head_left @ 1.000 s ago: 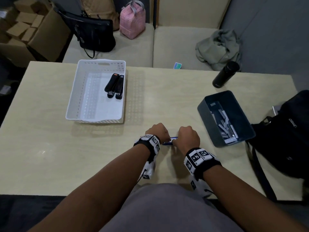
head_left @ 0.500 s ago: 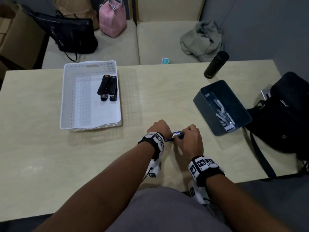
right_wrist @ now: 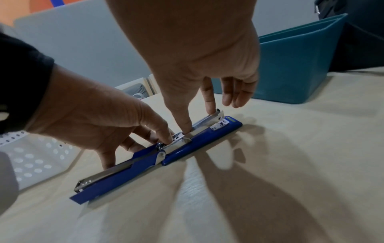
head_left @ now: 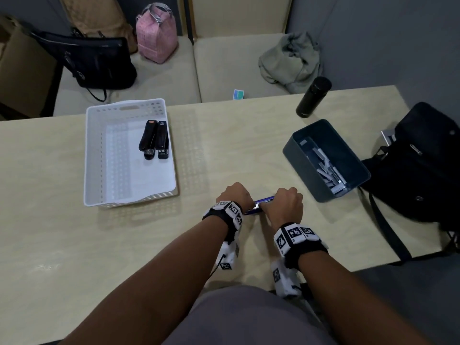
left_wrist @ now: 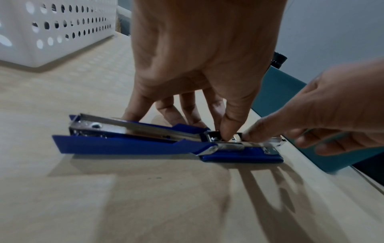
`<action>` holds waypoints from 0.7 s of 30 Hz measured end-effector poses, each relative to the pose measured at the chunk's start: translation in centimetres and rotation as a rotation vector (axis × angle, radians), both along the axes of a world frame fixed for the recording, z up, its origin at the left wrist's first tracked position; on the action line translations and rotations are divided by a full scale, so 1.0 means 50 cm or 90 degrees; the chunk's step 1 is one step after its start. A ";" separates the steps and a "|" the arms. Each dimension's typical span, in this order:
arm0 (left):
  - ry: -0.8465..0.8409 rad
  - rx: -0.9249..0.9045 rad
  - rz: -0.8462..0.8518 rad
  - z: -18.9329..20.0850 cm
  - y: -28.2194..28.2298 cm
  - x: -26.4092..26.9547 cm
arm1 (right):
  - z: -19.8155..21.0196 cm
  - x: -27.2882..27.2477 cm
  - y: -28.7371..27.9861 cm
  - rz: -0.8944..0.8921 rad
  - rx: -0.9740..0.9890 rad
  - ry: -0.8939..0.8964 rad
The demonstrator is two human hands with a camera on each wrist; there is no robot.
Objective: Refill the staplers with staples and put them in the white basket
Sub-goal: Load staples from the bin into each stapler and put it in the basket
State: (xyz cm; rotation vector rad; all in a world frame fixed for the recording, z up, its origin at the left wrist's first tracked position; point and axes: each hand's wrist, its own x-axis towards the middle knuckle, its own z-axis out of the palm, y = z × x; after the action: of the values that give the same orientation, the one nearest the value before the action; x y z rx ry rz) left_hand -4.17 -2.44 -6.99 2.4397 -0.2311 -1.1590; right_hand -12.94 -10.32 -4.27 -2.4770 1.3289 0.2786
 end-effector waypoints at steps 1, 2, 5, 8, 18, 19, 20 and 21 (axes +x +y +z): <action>0.004 -0.001 -0.001 0.001 0.000 0.001 | -0.001 -0.001 0.001 -0.008 -0.002 -0.009; 0.006 -0.004 0.000 0.001 0.000 0.001 | -0.002 -0.002 0.001 -0.016 0.000 -0.021; 0.014 -0.012 0.004 -0.001 0.001 0.003 | 0.000 -0.005 0.001 -0.049 0.043 -0.058; 0.021 -0.020 0.005 -0.004 0.001 0.003 | 0.006 -0.008 -0.002 -0.054 0.057 -0.054; 0.006 -0.016 -0.001 -0.010 0.001 0.000 | 0.010 -0.010 0.010 0.091 -0.026 0.038; 0.003 -0.016 -0.003 -0.010 0.001 0.000 | 0.009 -0.010 0.011 0.098 -0.029 0.040; 0.001 -0.017 -0.004 -0.012 0.001 0.000 | 0.009 -0.012 0.012 0.103 -0.030 0.040; 0.001 -0.018 -0.005 -0.012 0.000 0.000 | 0.009 -0.011 0.013 0.106 -0.029 0.040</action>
State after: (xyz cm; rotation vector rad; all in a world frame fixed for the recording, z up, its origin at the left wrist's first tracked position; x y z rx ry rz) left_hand -4.19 -2.43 -7.58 2.4154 -0.2552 -1.1538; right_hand -13.51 -9.70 -3.83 -2.6420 1.1653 0.3716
